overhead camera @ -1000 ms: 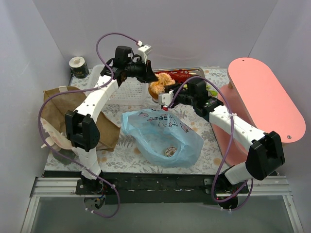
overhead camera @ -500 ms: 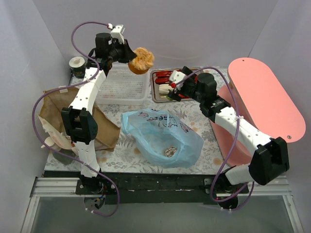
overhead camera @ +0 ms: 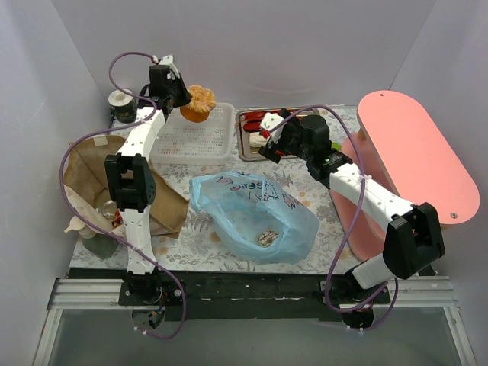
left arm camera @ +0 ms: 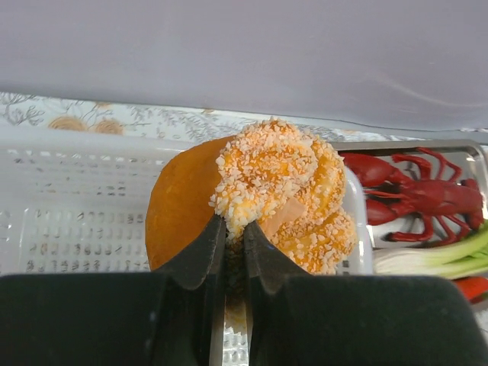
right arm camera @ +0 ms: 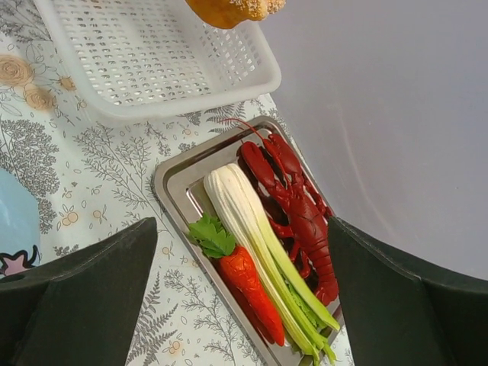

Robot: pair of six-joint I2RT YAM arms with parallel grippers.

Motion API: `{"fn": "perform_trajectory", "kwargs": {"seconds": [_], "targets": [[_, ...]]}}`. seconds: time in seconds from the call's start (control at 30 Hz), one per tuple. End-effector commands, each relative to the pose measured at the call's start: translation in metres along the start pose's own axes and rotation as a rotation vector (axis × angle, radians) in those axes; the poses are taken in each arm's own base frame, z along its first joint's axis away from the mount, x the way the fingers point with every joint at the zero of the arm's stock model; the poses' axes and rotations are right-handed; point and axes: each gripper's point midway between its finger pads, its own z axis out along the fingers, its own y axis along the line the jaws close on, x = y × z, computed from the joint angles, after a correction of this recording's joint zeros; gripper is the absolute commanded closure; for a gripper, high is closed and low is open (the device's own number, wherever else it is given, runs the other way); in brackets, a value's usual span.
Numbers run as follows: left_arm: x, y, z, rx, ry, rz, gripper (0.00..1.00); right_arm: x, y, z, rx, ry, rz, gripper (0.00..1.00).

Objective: Untie the knot of the grocery bags and take out the mixed food

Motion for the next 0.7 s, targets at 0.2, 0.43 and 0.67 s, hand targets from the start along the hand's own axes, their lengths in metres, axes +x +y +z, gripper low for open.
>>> {"fn": "perform_trajectory", "kwargs": {"seconds": [0.2, 0.43, 0.67], "targets": [[-0.006, 0.055, -0.004, -0.162, -0.028, -0.09, 1.0, -0.011, -0.014, 0.016, -0.001, -0.015, -0.004, 0.02], [0.017, 0.086, -0.016, -0.229, 0.027, -0.158, 1.0, -0.009, -0.017, 0.028, -0.007, -0.008, -0.001, 0.02], [0.023, 0.118, -0.013, -0.271, 0.041, -0.216, 1.0, -0.008, -0.023, 0.035, 0.002, -0.003, -0.015, 0.02]]}}
